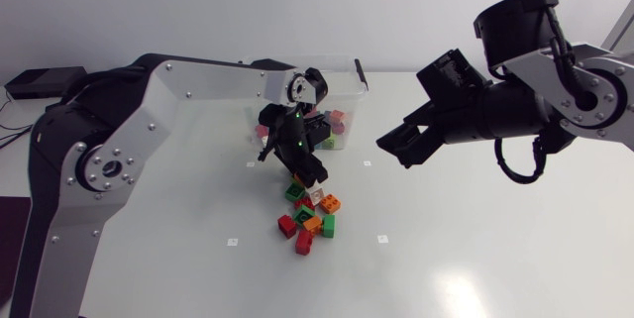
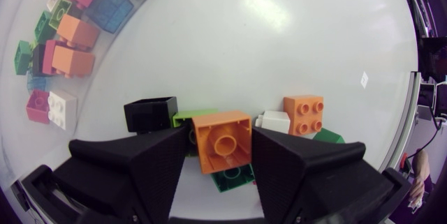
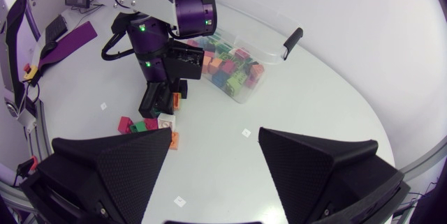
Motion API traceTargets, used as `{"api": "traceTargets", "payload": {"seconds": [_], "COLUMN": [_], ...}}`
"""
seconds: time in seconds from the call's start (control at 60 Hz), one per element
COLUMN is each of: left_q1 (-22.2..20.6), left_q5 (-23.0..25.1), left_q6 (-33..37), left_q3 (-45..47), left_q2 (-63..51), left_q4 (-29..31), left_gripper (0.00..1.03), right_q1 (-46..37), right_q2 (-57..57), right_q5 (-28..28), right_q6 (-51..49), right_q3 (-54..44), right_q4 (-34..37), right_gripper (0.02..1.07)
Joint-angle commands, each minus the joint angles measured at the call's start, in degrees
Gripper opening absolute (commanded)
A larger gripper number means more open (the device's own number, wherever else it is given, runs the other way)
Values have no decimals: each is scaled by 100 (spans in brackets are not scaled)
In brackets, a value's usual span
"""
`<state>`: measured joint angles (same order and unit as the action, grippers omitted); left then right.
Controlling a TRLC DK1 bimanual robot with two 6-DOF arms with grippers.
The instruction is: Place the duplo bricks in the container
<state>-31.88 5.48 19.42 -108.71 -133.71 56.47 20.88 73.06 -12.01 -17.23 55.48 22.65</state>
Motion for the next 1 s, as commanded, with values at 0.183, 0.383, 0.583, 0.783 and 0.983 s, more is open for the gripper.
{"api": "traceTargets", "payload": {"seconds": [0.183,0.383,0.583,0.783,0.983], "left_q1": [-47,-64,-11,85,261], "left_q5": [-29,-29,-11,-11,-11], "left_q6": [-123,-105,-96,-87,-70], "left_q3": [289,394,280,34,-476], "left_q2": [-243,-59,548,1189,1673], "left_q4": [-224,-171,-4,101,93], "left_gripper": [27,25,25,25,25], "right_q1": [30,21,21,30,206], "right_q2": [-99,-107,-55,42,332], "right_q5": [-3,-3,-3,-3,-12], "right_q6": [-122,-122,-122,-149,-316], "right_q3": [-20,-11,-46,-55,6], "right_q4": [81,81,28,20,64], "right_gripper": [92,92,92,92,92]}}
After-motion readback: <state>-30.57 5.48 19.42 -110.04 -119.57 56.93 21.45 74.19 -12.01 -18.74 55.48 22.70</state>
